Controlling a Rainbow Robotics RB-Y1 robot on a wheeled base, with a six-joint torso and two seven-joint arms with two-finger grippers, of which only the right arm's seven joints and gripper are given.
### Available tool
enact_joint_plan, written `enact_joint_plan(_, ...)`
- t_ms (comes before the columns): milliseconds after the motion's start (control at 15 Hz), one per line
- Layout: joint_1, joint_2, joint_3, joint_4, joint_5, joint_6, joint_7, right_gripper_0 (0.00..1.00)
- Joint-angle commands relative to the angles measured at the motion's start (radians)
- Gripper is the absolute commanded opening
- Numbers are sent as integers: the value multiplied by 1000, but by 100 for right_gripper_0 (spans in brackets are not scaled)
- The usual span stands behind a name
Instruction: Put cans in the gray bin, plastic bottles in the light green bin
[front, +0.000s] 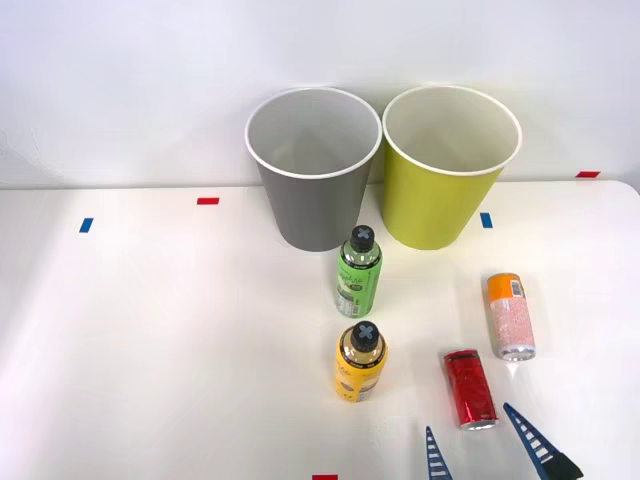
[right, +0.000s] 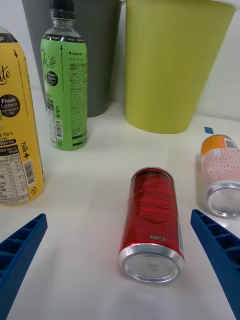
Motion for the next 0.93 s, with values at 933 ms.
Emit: enact_joint_plan(933,0,0,0,0,0,0,0,100)
